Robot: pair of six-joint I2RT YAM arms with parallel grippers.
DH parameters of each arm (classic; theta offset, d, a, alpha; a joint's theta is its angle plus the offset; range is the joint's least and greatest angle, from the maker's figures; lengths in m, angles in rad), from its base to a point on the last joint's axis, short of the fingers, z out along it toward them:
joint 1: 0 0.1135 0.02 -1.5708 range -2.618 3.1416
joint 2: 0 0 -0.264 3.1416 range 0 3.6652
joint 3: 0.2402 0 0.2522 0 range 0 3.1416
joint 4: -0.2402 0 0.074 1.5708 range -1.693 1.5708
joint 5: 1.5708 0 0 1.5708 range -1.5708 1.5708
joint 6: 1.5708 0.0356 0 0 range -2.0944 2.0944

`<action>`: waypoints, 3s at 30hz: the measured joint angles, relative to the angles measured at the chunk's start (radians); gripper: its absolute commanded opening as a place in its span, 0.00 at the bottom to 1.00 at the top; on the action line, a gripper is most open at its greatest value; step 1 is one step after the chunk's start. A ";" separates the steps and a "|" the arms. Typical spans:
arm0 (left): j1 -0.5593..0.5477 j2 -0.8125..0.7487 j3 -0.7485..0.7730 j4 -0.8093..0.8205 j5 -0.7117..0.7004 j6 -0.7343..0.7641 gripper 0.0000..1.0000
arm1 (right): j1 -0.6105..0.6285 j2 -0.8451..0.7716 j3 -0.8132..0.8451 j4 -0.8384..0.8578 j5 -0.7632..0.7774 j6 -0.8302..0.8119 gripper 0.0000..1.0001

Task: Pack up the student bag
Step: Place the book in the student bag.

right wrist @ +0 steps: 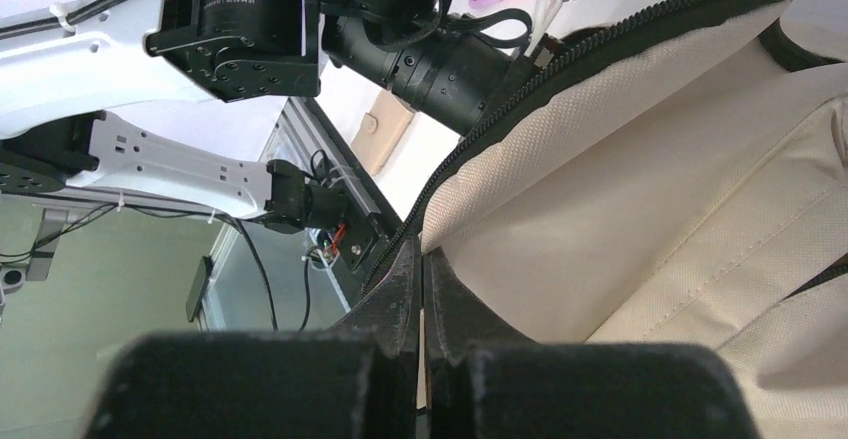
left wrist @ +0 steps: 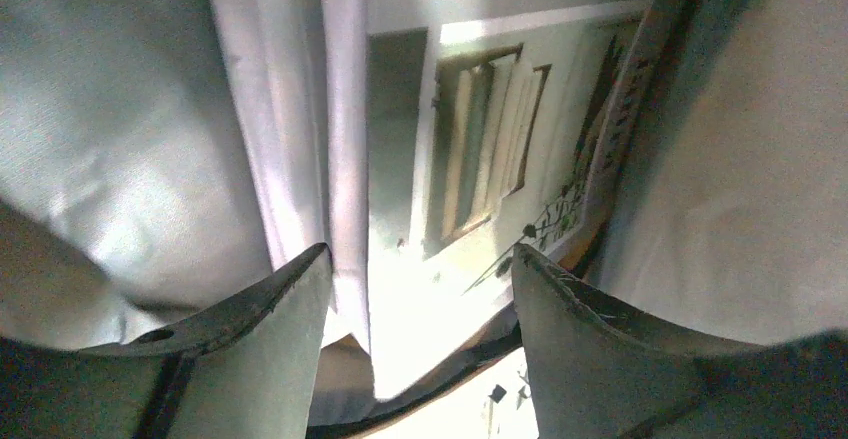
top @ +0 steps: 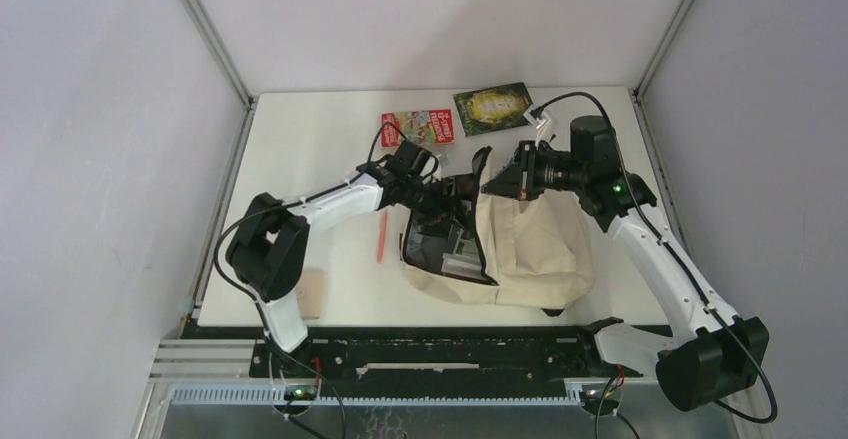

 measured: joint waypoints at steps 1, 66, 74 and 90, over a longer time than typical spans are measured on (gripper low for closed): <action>0.000 -0.005 -0.008 -0.008 -0.016 0.005 0.71 | 0.000 0.000 0.000 -0.002 0.001 0.000 0.00; -0.095 0.037 -0.021 0.007 0.078 0.005 0.33 | 0.067 -0.018 -0.079 0.018 0.060 0.032 0.00; -0.134 0.108 0.098 0.038 0.118 -0.028 0.39 | 0.067 -0.018 -0.079 0.019 0.060 0.033 0.00; 0.029 -0.088 0.019 -0.170 0.068 0.157 0.53 | 0.045 -0.027 -0.079 -0.021 0.064 0.021 0.00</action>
